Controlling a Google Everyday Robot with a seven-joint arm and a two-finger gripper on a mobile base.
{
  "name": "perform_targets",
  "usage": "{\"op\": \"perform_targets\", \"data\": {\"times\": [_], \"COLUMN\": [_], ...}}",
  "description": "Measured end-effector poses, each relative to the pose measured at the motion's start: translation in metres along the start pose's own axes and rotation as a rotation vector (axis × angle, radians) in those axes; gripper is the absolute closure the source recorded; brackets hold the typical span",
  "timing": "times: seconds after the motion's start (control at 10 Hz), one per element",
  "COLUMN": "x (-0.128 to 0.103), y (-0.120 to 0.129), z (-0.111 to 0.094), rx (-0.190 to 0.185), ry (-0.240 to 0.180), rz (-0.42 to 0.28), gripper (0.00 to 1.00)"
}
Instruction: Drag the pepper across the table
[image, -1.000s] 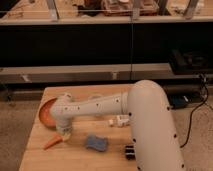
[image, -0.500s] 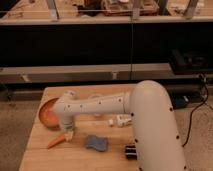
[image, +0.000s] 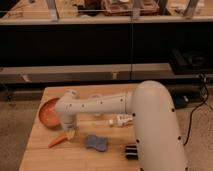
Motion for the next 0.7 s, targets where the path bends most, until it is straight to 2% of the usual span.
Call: {"op": "perform_targets", "data": {"times": [0.7], "x": [0.015], "y": [-0.002], "z": [-0.003], "rx": [0.003], "ry": [-0.005], "rz": [0.01], "gripper": [1.0]}}
